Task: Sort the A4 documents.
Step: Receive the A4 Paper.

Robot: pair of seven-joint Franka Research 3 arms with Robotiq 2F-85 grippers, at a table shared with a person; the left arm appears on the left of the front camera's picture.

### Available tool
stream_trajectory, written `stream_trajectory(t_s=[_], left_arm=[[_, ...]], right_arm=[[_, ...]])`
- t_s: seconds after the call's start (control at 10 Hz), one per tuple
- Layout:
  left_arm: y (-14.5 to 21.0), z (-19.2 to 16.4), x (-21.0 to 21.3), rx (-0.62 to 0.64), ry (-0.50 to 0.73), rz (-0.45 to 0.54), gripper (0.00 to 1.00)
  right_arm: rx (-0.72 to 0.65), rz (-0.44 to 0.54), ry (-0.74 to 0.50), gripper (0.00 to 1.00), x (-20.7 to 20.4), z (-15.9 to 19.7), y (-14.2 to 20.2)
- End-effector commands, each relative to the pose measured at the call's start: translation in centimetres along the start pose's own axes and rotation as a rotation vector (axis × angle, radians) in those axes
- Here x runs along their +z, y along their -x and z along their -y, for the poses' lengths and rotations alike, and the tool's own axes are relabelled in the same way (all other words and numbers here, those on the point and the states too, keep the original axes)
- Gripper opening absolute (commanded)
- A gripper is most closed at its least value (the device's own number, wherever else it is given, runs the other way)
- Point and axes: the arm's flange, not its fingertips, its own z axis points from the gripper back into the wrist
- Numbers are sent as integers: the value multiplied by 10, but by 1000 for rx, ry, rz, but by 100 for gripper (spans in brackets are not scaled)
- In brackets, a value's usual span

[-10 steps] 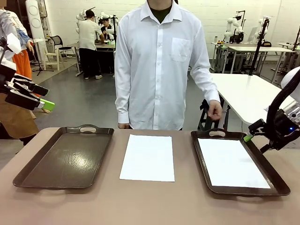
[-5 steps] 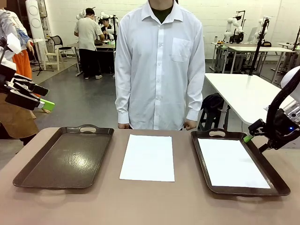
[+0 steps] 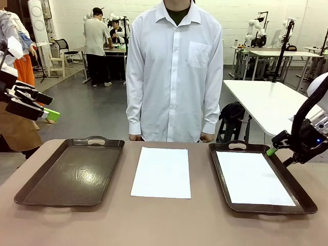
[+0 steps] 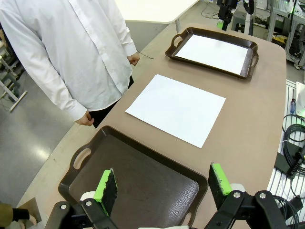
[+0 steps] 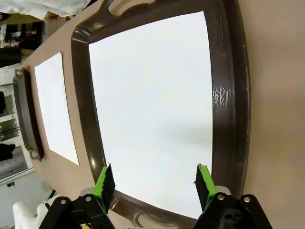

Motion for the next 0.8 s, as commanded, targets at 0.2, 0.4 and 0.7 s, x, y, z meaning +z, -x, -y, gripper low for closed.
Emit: stream_trajectory(t_s=[0.2,0.4,0.7], left_arm=[[1,-2,-2,-5,6,7,100],[1,-2,-2,-5,6,7,100],[1,-2,-2,-5,6,7,100]], right_arm=[[0,-5,-1,89,-1,0,-1],[0,0,0,89,0,0,0],[366,199,17,89,64,-83,20]])
